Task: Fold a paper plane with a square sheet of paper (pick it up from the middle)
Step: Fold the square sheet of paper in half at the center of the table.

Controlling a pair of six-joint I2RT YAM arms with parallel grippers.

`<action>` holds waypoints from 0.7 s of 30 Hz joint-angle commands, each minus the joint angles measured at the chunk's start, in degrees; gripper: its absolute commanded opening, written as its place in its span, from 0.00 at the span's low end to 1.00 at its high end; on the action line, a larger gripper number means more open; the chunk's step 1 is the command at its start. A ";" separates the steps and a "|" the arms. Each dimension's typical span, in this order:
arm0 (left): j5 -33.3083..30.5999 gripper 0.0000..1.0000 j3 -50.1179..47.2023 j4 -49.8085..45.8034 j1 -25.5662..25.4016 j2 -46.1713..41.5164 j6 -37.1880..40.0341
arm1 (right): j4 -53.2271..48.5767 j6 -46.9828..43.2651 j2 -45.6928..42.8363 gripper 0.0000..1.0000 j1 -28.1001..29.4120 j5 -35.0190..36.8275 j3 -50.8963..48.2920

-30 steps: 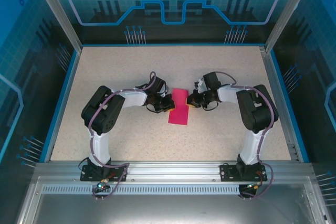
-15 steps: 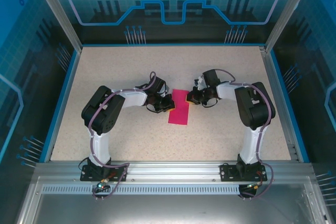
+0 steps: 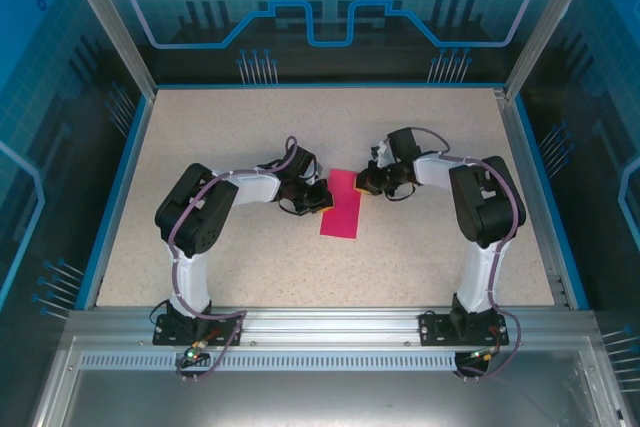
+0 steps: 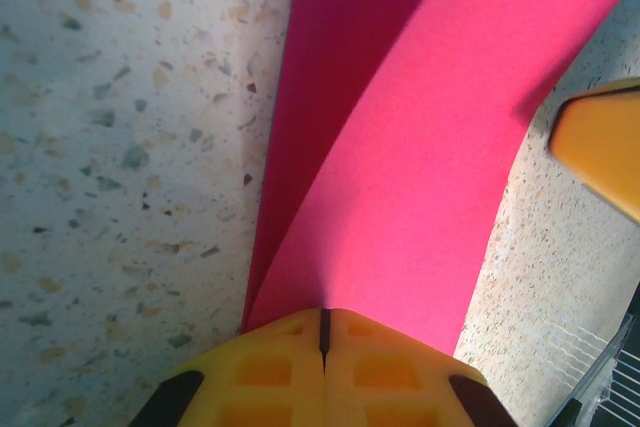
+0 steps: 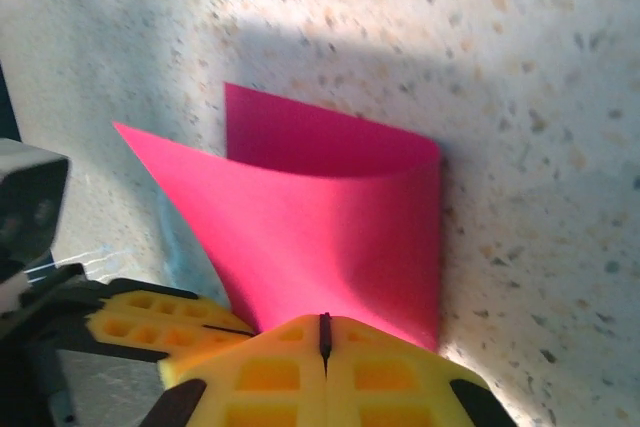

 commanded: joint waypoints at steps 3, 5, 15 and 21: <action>-4.17 0.00 -2.77 -6.94 -0.57 3.57 1.39 | -0.43 0.03 1.12 0.00 -1.73 -1.40 1.59; -4.17 0.00 -2.60 -6.88 -0.58 3.66 1.42 | 0.20 0.48 2.17 0.00 -1.73 -0.80 1.24; -4.32 0.00 -2.78 -7.16 -0.57 3.75 1.52 | -4.26 -0.15 3.67 0.00 -1.72 2.18 3.17; -4.41 0.00 -2.69 -7.60 -0.53 3.64 1.77 | -3.14 0.75 1.85 0.00 -2.51 -2.55 6.23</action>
